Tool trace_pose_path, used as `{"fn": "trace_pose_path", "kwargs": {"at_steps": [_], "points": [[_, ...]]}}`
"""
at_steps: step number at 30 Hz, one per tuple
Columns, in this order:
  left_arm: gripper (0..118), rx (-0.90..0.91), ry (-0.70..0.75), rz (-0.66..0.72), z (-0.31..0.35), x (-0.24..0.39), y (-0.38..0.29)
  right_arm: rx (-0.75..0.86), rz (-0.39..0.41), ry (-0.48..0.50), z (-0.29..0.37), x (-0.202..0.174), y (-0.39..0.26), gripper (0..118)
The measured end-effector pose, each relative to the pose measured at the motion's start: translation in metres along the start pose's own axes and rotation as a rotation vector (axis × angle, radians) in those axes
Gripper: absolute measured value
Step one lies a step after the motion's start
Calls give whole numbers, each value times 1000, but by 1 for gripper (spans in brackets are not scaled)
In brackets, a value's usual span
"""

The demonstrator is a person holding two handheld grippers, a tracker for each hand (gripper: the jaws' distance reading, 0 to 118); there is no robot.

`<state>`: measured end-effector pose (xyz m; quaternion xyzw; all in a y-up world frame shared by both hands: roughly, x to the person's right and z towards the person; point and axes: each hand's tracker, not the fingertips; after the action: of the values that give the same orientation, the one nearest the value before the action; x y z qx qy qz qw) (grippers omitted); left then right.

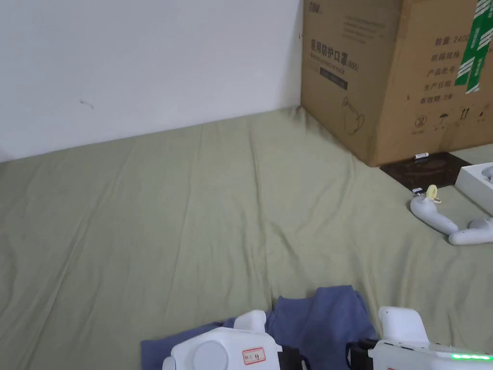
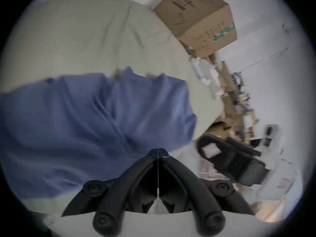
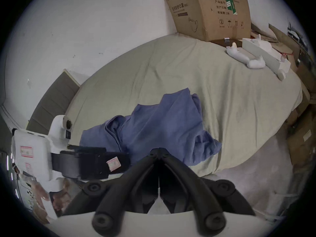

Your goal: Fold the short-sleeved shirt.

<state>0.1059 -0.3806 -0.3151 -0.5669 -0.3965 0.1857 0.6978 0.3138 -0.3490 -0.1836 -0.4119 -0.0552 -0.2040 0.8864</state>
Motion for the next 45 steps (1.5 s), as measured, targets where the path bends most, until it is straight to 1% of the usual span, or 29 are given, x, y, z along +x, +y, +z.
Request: {"fn": "trace_pose_path", "kwargs": {"at_steps": [2, 6, 8, 11, 12, 13, 14, 15, 17, 18, 19, 20, 21, 23, 26, 27, 28, 29, 30, 31, 32, 33, 34, 35, 37, 38, 41, 44, 45], "points": [[0, 7, -70, 40, 3, -6, -1, -4, 3, -7, 3, 0, 3, 0], [0, 59, 13, 13, 32, -23, 3, 14, 1, -19, 9, -5, 8, 0], [0, 114, 12, 31, 61, -41, 5, 17, 17, -22, 9, -12, 10, 0], [0, 201, 64, 48, 106, -75, 8, 9, 42, -23, 2, -25, 12, 0], [3, 212, 92, 63, 118, -88, 9, 0, 50, -15, -3, -30, 12, 0], [3, 226, 121, 91, 130, -101, 10, -15, 53, -10, -7, -35, 13, 0], [6, 239, 128, 111, 141, -116, 9, -24, 57, -9, -11, -41, 12, 0], [20, 229, 114, 103, 151, -130, 7, -32, 66, -4, -15, -46, 12, 0], [67, 220, 111, 137, 163, -154, 4, -53, 80, -5, -22, -58, 11, 0], [93, 214, 111, 155, 168, -167, 3, -55, 86, -3, -26, -64, 10, 0], [106, 209, 112, 171, 170, -175, 3, -62, 91, -1, -28, -67, 10, 0], [114, 218, 97, 193, 171, -185, 2, -71, 94, -3, -33, -76, 10, 0], [118, 235, 61, 217, 171, -194, 2, -75, 99, -1, -37, -81, 10, 0], [117, 274, -50, 266, 160, -209, 2, -92, 119, 14, -42, -92, 11, 0], [117, 209, -164, 366, 132, -226, 7, -107, 157, 30, -44, -105, 13, 0], [116, 210, -211, 351, 124, -230, 7, -108, 168, 35, -44, -107, 13, 0], [108, 207, -236, 315, 121, -228, 9, -107, 174, 37, -43, -109, 14, 0], [75, 216, -247, 292, 120, -224, 11, -110, 177, 36, -43, -110, 14, 0], [7, 208, -261, 297, 118, -223, 11, -113, 177, 34, -44, -110, 14, 0], [6, 172, -185, 327, 110, -222, 14, -116, 173, 30, -44, -109, 14, 0], [6, 137, -45, 302, 101, -224, 19, -121, 161, 28, -44, -109, 14, 0], [6, 101, -2, 243, 107, -227, 24, -124, 135, 17, -44, -109, 16, 0], [6, 99, -85, 233, 119, -230, 31, -112, 116, 11, -42, -111, 17, 0], [6, 118, -127, 266, 132, -230, 38, -87, 113, 35, -39, -112, 18, 0], [6, 145, -126, 207, 151, -229, 48, -86, 96, 59, -39, -115, 22, 0], [6, 147, -114, 194, 147, -225, 32, -89, 98, 73, -40, -117, 23, 0], [6, 151, -97, 203, 171, -232, 32, -82, 125, 61, -38, -125, 23, 0], [6, 175, -52, 187, 208, -244, 21, -88, 137, 74, -37, -130, 21, 0], [6, 198, 0, 173, 223, -250, 19, -87, 139, 77, -37, -132, 20, 0]]}}
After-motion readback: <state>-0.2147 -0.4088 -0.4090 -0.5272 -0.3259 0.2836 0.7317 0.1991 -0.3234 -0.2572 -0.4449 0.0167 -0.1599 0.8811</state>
